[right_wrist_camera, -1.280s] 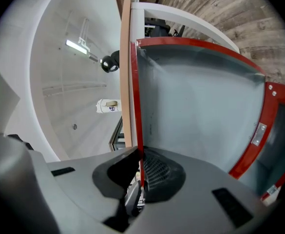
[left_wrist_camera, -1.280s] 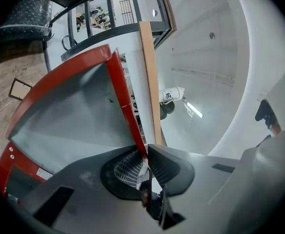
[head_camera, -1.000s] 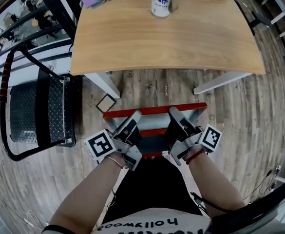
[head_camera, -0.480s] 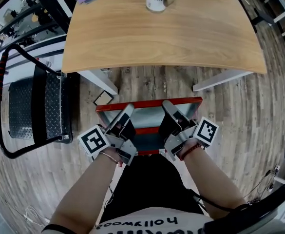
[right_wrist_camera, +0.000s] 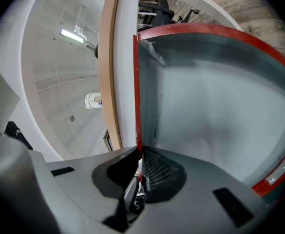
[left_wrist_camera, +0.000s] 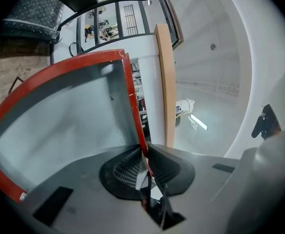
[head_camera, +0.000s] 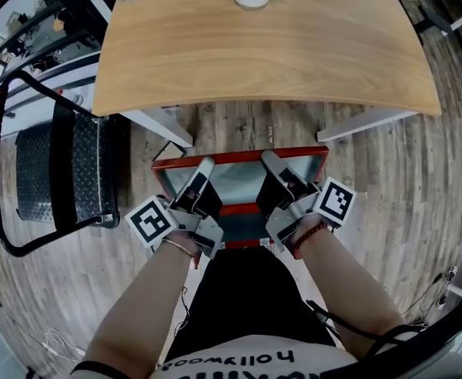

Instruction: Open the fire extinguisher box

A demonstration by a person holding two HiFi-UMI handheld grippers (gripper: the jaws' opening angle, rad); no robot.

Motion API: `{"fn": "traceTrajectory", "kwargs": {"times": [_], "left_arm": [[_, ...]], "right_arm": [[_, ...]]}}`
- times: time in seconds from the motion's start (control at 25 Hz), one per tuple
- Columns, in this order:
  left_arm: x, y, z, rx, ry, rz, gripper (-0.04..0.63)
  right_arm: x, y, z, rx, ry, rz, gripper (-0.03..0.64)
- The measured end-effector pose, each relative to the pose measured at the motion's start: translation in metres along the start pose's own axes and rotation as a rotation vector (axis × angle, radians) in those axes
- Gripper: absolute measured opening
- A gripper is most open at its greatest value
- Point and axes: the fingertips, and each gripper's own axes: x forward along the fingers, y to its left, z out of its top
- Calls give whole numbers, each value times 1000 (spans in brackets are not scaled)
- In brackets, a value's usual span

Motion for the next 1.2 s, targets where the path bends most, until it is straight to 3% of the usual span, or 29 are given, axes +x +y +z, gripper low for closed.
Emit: {"fn": "traceTrajectory", "kwargs": {"times": [0.68, 1.2], "left_arm": [[19, 24, 15, -13, -22, 13, 37], [31, 38, 22, -91, -88, -25, 37]], "right_arm": [[23, -23, 13, 46, -25, -10, 41], [32, -34, 24, 30, -74, 11, 46]]}}
